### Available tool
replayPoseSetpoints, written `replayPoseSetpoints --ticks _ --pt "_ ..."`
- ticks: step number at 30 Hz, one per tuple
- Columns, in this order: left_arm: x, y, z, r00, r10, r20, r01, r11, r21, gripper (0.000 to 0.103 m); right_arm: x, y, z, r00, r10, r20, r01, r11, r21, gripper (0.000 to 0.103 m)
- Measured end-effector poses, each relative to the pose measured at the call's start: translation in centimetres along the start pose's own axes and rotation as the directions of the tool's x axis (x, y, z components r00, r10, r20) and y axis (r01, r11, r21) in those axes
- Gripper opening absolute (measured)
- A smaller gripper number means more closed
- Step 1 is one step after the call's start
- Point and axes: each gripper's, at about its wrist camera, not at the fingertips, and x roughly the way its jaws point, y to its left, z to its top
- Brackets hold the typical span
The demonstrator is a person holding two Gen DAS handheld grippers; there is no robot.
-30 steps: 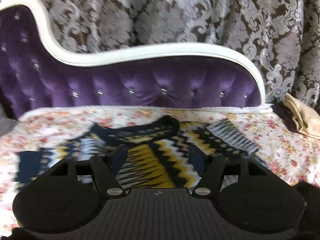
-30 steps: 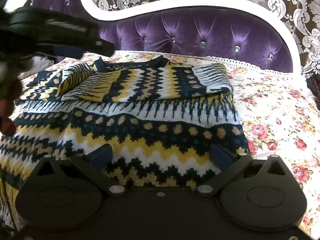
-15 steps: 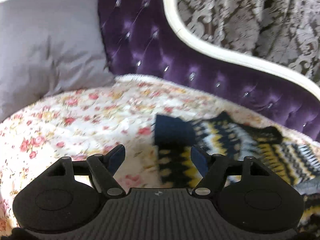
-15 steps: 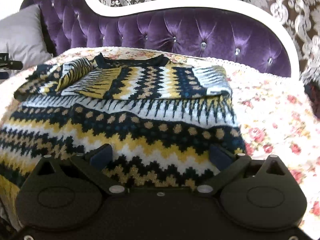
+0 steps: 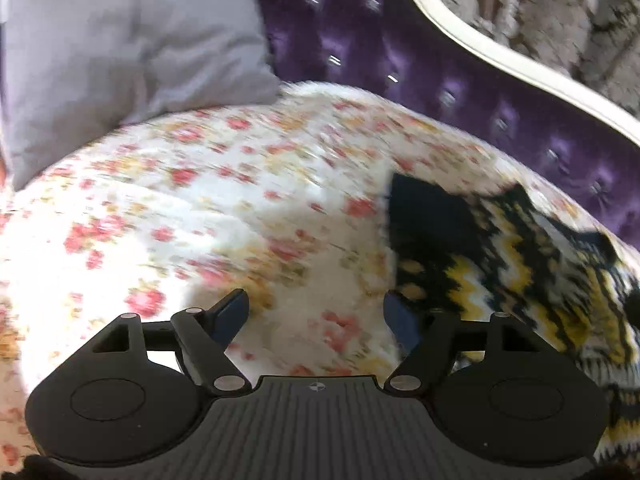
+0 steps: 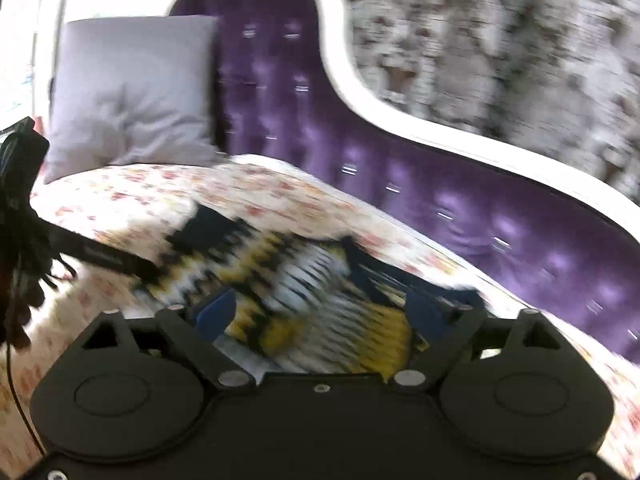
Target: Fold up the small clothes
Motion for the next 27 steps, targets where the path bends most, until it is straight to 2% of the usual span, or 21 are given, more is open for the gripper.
replayPoseSetpoints --ticks 2,5,8,10,12,14,15,16,19,22,27 --pt "-0.6 1.0 0.5 0.999 0.004 0.032 -0.002 0.998 -0.061 0.073 2.4 1.8 1.0 0.999 0.03 -0.018 -0.031 0.999 -0.044 0.074" --pt "-1.2 2.5 0.9 0.998 0.008 0.067 0.0 0.992 -0.127 0.073 5.6 4.7 1.8 0.997 0.062 -0.037 -0.066 0.991 -0.12 0.073" --pt "-1.1 3.1 1.1 0.998 0.002 0.06 0.007 0.988 -0.152 0.073 8.1 7.1 2.0 0.996 0.062 -0.056 -0.072 0.979 -0.189 0.072" --pt "-0.8 3.1 1.1 0.999 -0.02 0.046 0.027 0.986 -0.166 0.073 9.5 8.1 1.9 0.996 0.045 -0.077 -0.062 0.972 -0.227 0.066" --pt "-0.6 2.9 1.2 0.998 -0.034 0.044 0.041 0.987 -0.158 0.073 11.0 8.7 1.7 0.993 0.013 -0.12 -0.044 0.964 -0.262 0.048" --pt "-0.7 2.7 1.1 0.998 -0.03 0.049 0.037 0.989 -0.143 0.073 11.7 8.4 1.9 0.99 0.019 -0.137 -0.053 0.967 -0.248 0.033" --pt "-0.8 2.6 1.1 0.998 -0.027 0.05 0.034 0.99 -0.14 0.073 11.6 7.8 2.1 0.991 0.029 -0.131 -0.056 0.975 -0.215 0.013" --pt "-0.7 2.6 1.1 0.998 -0.028 0.049 0.035 0.99 -0.14 0.073 11.1 7.0 2.4 0.993 0.032 -0.118 -0.052 0.984 -0.173 0.009" --pt "-0.6 2.6 1.0 0.999 -0.033 0.041 0.039 0.989 -0.142 0.073 8.5 3.6 3.5 0.999 0.035 -0.034 -0.036 0.999 -0.034 0.009" --pt "-0.5 2.2 0.9 0.998 -0.04 0.037 0.045 0.991 -0.128 0.073 5.2 -0.3 3.8 1.0 -0.017 0.027 0.015 0.999 0.05 0.009" --pt "-0.4 1.1 0.9 0.996 -0.08 0.043 0.084 0.992 -0.096 0.073 0.7 -8.0 2.1 0.992 -0.118 0.037 0.108 0.974 0.199 0.009"
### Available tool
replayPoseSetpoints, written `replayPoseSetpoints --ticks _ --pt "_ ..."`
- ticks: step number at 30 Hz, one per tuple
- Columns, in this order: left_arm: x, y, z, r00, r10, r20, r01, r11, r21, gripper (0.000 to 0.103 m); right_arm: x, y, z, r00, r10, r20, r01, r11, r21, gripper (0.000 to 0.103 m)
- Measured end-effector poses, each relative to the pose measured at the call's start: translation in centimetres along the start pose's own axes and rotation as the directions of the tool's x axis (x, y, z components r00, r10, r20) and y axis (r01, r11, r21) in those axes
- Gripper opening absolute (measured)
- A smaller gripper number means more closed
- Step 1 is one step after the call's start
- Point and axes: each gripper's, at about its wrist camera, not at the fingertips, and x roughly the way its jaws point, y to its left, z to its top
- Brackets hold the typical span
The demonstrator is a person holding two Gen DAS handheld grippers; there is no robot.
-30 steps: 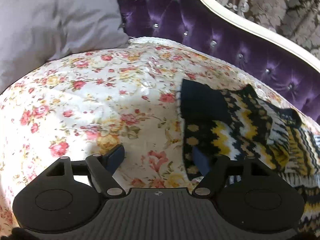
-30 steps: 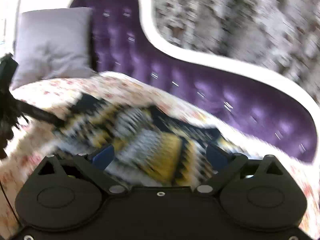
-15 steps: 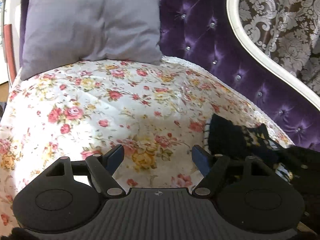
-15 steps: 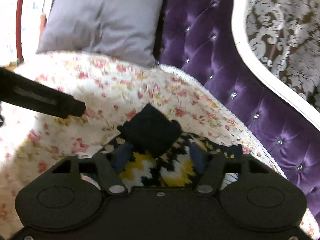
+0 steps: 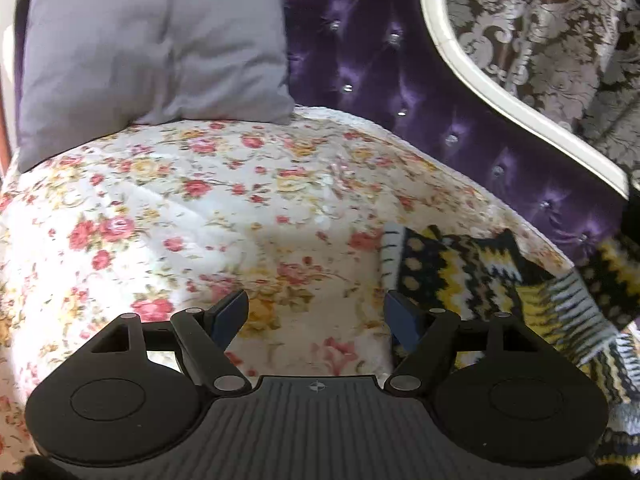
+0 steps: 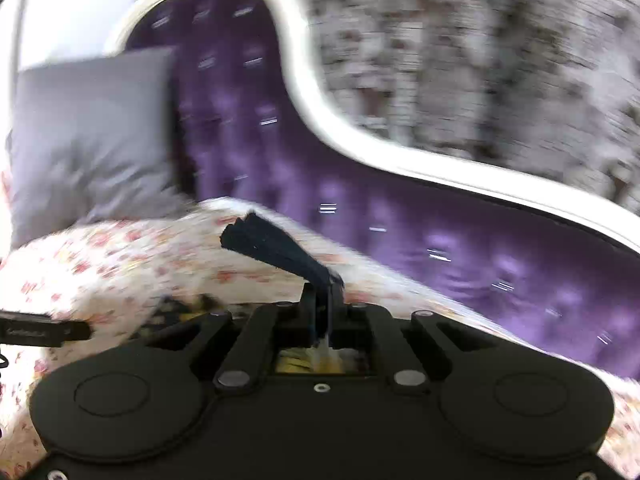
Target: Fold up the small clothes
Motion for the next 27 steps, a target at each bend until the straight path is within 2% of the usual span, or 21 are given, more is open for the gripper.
replayPoseSetpoints --ticks 5,10,15,18,23,27 --pt "-0.1 -1.9 -0.3 0.999 -0.051 0.008 0.05 0.995 0.084 0.073 -1.5 -7.1 -2.4 0.994 -0.106 -0.041 0.11 0.985 0.131 0.009" --pt "-0.1 -4.2 -0.9 0.995 -0.102 0.019 0.096 0.978 0.187 0.073 -1.6 -11.4 -5.6 0.979 -0.165 -0.119 0.189 0.954 0.234 0.009" --pt "0.0 -5.7 -1.3 0.992 -0.119 0.03 0.108 0.964 0.244 0.074 -0.7 -12.7 -8.0 0.966 -0.178 -0.188 0.224 0.939 0.261 0.009" --pt "-0.4 -6.4 -1.7 0.99 -0.136 0.046 0.117 0.949 0.294 0.074 -1.6 -12.7 -8.2 0.969 -0.184 -0.163 0.224 0.936 0.272 0.009" --pt "-1.1 -6.9 -2.9 0.975 -0.22 -0.03 0.214 0.899 0.383 0.074 -2.0 -13.5 -8.3 0.972 -0.176 -0.156 0.215 0.934 0.287 0.009" --pt "-1.3 -7.8 -3.8 0.97 -0.242 -0.037 0.233 0.862 0.451 0.074 -1.8 -13.5 -8.2 0.976 -0.16 -0.148 0.197 0.937 0.29 0.009"
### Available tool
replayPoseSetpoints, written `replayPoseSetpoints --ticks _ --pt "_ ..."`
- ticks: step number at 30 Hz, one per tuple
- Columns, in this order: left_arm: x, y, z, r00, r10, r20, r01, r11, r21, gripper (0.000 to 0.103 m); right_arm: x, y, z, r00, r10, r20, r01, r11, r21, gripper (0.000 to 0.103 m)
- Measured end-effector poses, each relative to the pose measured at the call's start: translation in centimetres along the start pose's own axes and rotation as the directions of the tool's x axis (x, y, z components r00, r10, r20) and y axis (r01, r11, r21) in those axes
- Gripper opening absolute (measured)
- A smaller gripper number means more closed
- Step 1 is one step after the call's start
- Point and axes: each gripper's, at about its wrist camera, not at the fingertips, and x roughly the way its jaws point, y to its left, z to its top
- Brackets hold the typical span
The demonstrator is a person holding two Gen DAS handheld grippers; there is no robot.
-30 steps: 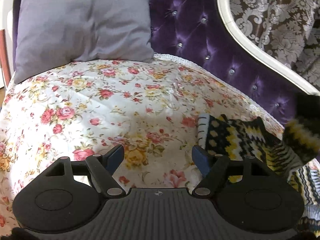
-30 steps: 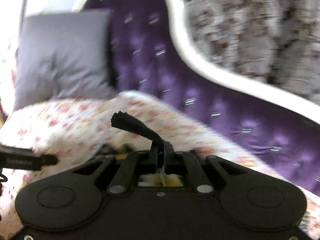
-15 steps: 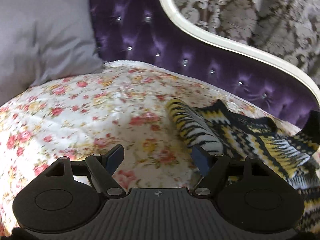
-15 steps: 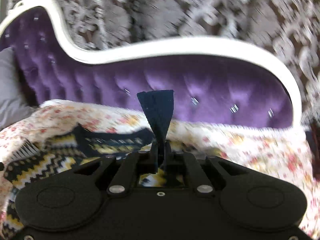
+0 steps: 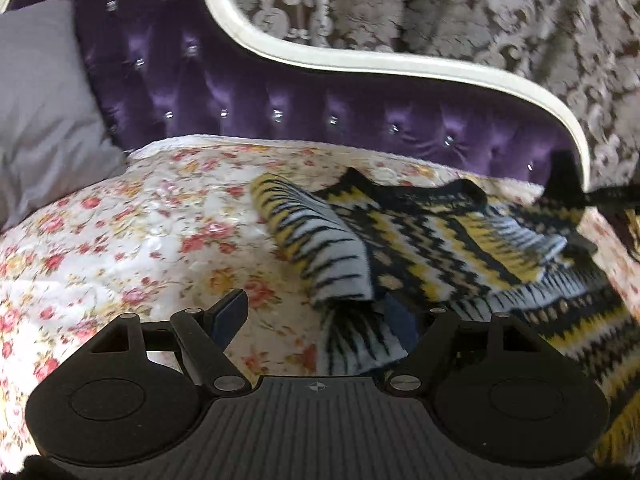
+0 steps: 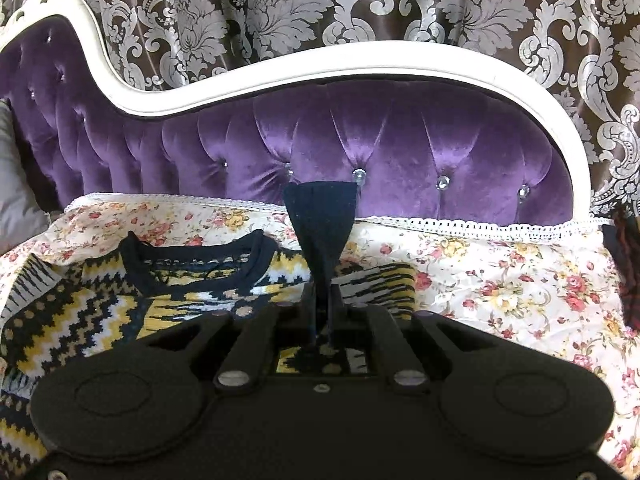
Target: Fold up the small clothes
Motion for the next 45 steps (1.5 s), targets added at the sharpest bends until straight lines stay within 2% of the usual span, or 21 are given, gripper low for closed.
replayPoseSetpoints --ticks 3,7,10,12,15,17,22,25,31,34,36,39,41,43,44,45 --pt "1.5 -1.5 -0.2 0.999 0.033 -0.038 -0.03 0.997 0.066 0.074 0.0 0.3 0.1 1.0 0.009 0.006 -0.009 1.0 -0.012 0.009" --pt "3.4 -2.6 0.5 0.993 0.116 -0.007 -0.115 0.991 0.064 0.074 -0.2 0.1 0.1 1.0 0.019 0.015 -0.019 1.0 -0.002 0.009" --pt "4.7 -1.8 0.6 0.982 0.189 -0.027 -0.189 0.982 -0.012 0.074 -0.3 -0.1 0.0 1.0 0.022 0.015 -0.022 1.0 0.003 0.009" --pt "4.5 -0.2 0.7 0.966 0.26 -0.016 -0.26 0.96 -0.106 0.076 -0.5 -0.2 -0.1 1.0 0.023 0.016 -0.023 1.0 0.004 0.009" --pt "4.0 2.4 0.2 0.959 0.279 -0.047 -0.282 0.929 -0.237 0.085 -0.8 -0.6 -0.2 0.999 0.025 0.025 -0.025 1.0 0.015 0.009" --pt "4.0 2.7 -0.2 0.953 0.295 -0.067 -0.303 0.919 -0.251 0.088 -0.6 -0.8 -0.6 0.999 0.035 0.011 -0.036 0.999 0.024 0.009" --pt "3.7 2.2 -0.6 0.948 0.313 -0.051 -0.317 0.928 -0.198 0.089 0.7 -1.1 -2.4 0.998 0.03 -0.05 -0.028 0.999 0.036 0.009" --pt "3.4 1.6 -0.8 0.946 0.323 -0.036 -0.325 0.934 -0.149 0.09 1.6 -2.2 -3.7 0.995 0.04 -0.095 -0.031 0.996 0.088 0.009" --pt "2.2 -0.2 -1.1 0.937 0.35 -0.01 -0.35 0.937 -0.009 0.09 1.8 -4.7 -4.4 0.99 0.103 -0.1 -0.081 0.976 0.203 0.01" --pt "1.9 -0.2 -1.4 0.942 0.335 -0.024 -0.334 0.942 0.02 0.09 1.8 -4.8 -4.0 0.988 0.12 -0.094 -0.098 0.972 0.212 0.021" --pt "1.3 0.0 -1.6 0.943 0.33 -0.046 -0.33 0.944 0.025 0.089 1.7 -5.1 -3.9 0.989 0.122 -0.082 -0.1 0.968 0.232 0.039" --pt "-0.4 0.5 -2.1 0.947 0.314 -0.071 -0.314 0.949 0.007 0.089 1.5 -6.0 -3.6 0.989 0.136 -0.059 -0.115 0.953 0.279 0.05" --pt "-1.7 0.8 -2.0 0.955 0.289 -0.067 -0.291 0.957 -0.014 0.089 1.5 -6.4 -3.5 0.99 0.129 -0.053 -0.108 0.951 0.291 0.051" --pt "-3.0 0.9 -1.4 0.958 0.282 -0.047 -0.284 0.958 -0.033 0.089 1.9 -6.7 -3.3 0.991 0.118 -0.066 -0.094 0.95 0.297 0.05" --pt "-3.5 1.0 -1.0 0.961 0.276 -0.035 -0.278 0.959 -0.052 0.089 1.9 -6.7 -3.2 0.991 0.115 -0.068 -0.091 0.952 0.293 0.036" --pt "-4.0 1.2 -0.4 0.964 0.264 -0.024 -0.265 0.961 -0.08 0.089 2.0 -6.6 -2.9 0.991 0.116 -0.07 -0.093 0.957 0.274 0.013"
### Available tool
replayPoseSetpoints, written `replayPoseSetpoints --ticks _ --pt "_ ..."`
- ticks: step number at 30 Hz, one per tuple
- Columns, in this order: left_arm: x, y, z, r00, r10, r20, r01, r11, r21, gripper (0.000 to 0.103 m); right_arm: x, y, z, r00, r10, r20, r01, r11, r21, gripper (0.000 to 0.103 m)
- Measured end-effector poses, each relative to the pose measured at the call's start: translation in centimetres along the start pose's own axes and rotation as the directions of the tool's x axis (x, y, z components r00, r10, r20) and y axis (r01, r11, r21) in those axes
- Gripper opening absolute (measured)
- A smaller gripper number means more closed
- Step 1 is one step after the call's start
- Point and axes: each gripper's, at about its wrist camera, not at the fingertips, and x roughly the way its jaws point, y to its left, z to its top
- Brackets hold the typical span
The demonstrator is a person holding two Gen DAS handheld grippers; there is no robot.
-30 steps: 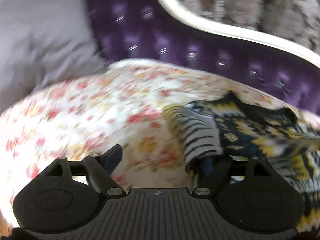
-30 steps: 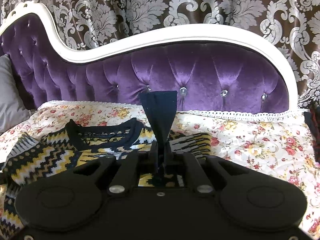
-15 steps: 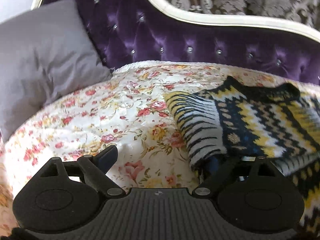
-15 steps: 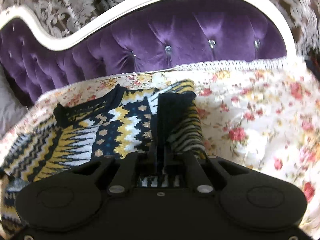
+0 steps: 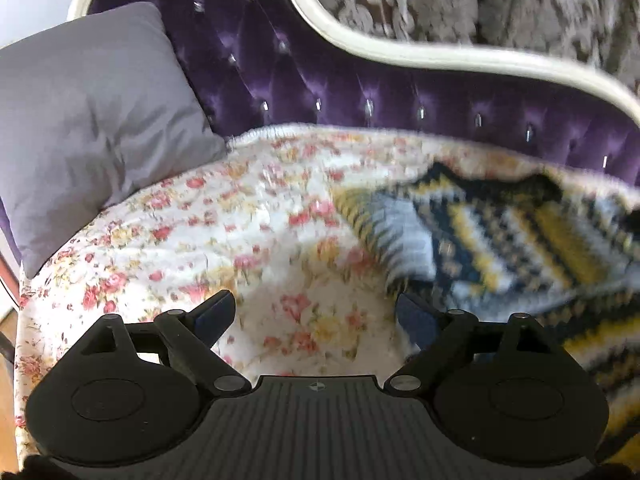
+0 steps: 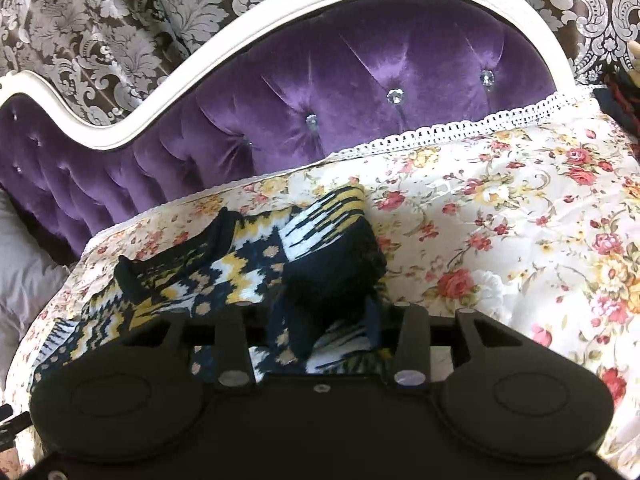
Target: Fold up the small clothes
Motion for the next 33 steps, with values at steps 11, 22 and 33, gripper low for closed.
replayPoseSetpoints --ticks 11,22,33 --pt "5.0 -4.3 5.4 0.993 -0.118 0.003 0.118 0.993 -0.031 0.09 0.3 0.9 -0.3 1.0 -0.016 0.015 0.019 0.982 -0.188 0.021" --pt "9.0 -1.2 1.3 0.991 -0.078 -0.105 0.069 0.994 -0.087 0.103 -1.2 -3.3 0.9 0.997 -0.035 0.067 0.044 0.99 -0.136 0.084" --pt "12.9 -2.1 4.2 0.982 -0.131 -0.135 0.12 0.989 -0.086 0.103 4.3 -2.7 2.0 0.995 0.099 -0.022 -0.1 0.989 -0.105 0.088"
